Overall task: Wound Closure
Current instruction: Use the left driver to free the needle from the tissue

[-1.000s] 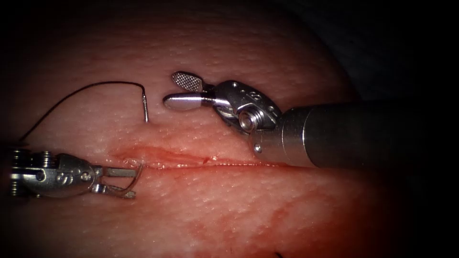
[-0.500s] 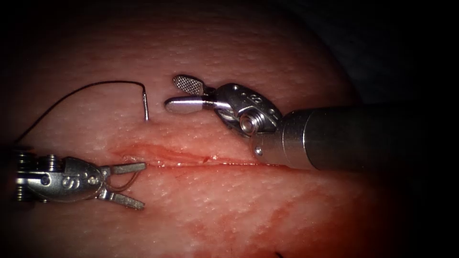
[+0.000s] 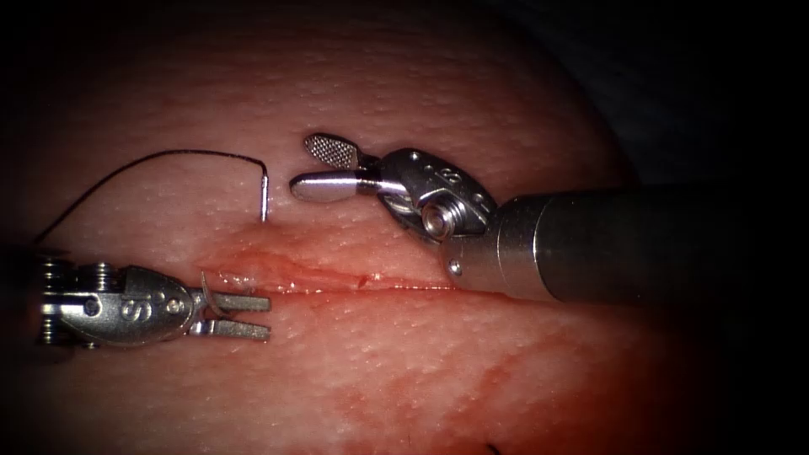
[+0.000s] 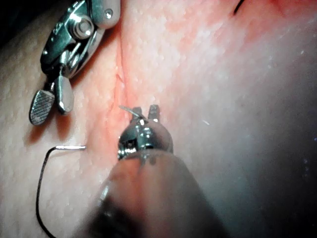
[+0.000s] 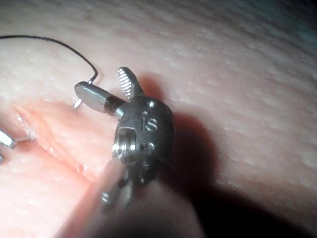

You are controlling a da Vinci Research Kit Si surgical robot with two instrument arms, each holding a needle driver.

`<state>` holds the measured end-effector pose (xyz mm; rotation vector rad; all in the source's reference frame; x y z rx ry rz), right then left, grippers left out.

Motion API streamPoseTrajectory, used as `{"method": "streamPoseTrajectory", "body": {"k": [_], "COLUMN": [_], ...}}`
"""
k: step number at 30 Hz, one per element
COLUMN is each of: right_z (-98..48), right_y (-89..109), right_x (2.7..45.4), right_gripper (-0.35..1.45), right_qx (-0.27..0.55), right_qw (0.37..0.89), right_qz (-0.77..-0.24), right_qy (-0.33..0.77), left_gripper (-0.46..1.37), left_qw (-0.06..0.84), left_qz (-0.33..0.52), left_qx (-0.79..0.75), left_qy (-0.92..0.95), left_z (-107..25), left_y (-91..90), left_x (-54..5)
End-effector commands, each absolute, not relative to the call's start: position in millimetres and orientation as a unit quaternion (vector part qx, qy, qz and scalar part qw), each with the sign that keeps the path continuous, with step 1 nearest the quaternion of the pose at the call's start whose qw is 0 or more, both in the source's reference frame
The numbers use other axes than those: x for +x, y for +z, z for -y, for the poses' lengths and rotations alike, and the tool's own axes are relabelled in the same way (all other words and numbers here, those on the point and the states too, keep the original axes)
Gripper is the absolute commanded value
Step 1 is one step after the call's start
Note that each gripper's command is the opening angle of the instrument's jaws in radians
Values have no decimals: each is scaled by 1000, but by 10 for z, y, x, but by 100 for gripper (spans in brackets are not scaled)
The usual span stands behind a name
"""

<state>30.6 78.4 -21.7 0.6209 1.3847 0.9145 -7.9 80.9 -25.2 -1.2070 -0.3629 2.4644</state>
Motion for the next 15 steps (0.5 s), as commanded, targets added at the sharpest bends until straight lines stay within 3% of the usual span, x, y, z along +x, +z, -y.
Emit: {"method": "streamPoseTrajectory", "body": {"k": [1, 15], "right_z": [-784, -783], "right_y": [-217, -219], "right_x": [307, 309], "right_gripper": [105, 105], "right_qx": [273, 273], "right_qw": [632, 632], "right_qz": [-606, -606], "right_qy": [399, 399], "left_gripper": [-35, -35], "left_qw": [193, 265], "left_qz": [141, 222], "left_qx": [-429, -456], "left_qy": [871, 820], "left_z": [-808, -806], "left_y": [-255, -265], "left_x": [-79, -95]}}
